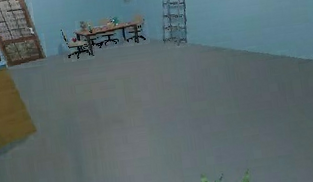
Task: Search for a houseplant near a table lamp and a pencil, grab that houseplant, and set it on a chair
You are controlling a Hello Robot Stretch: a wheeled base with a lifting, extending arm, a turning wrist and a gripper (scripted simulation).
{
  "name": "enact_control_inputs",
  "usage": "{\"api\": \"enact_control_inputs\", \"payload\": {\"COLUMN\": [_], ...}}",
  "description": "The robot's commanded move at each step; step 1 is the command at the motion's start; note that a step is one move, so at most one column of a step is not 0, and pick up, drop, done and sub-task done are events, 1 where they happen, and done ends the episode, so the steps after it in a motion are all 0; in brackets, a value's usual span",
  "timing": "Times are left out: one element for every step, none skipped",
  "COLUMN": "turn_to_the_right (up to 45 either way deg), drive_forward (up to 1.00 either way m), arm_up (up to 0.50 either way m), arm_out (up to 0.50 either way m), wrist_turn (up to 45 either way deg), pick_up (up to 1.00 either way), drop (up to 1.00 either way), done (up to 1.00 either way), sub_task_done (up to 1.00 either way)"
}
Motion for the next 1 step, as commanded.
{"api": "enact_control_inputs", "payload": {"turn_to_the_right": [0.0], "drive_forward": [1.0], "arm_up": [0.0], "arm_out": [0.0], "wrist_turn": [0.0], "pick_up": [0.0], "drop": [0.0], "done": [0.0], "sub_task_done": [0.0]}}
